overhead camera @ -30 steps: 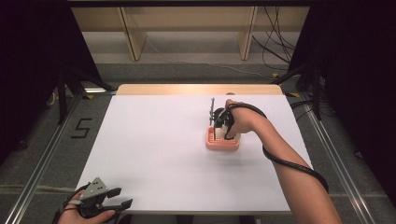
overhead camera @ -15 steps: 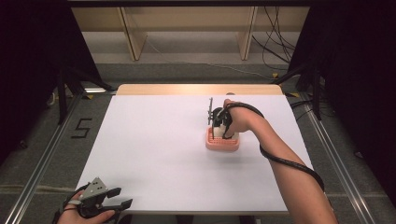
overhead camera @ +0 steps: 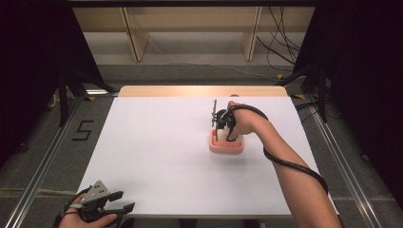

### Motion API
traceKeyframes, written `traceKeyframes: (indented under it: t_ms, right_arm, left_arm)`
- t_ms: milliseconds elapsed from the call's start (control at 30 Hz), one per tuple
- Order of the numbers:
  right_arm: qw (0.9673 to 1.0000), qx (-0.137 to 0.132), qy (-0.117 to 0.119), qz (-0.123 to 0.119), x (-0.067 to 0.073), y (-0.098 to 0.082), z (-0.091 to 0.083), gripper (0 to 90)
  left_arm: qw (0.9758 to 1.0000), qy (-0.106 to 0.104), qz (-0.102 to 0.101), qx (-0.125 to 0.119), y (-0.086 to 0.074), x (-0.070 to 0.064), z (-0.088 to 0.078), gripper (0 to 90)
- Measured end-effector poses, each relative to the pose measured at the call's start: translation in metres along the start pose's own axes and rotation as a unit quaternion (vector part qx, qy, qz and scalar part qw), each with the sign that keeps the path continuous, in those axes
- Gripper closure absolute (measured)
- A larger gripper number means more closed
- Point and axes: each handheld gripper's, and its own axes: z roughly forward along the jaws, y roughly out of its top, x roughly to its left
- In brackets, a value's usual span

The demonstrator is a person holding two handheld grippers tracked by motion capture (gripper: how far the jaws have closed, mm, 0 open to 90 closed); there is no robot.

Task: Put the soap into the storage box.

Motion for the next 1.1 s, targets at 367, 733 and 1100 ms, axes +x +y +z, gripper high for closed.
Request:
traceKeyframes:
  t_ms: [367,733,1100]
  right_arm:
    - [1.0,-0.002,0.0,0.002,-0.001,0.0,0.006,50.6]
    - [1.0,-0.006,0.004,0.0,-0.002,0.004,0.011,50.5]
    - [0.9999,-0.007,0.0,0.01,-0.003,0.003,0.014,50.6]
  left_arm:
    - [1.0,0.001,-0.009,-0.001,0.0,-0.001,0.001,36.3]
    - [1.0,-0.002,-0.009,0.001,0.0,0.0,0.0,36.3]
    - [1.0,-0.001,0.001,0.0,0.0,0.0,0.0,36.3]
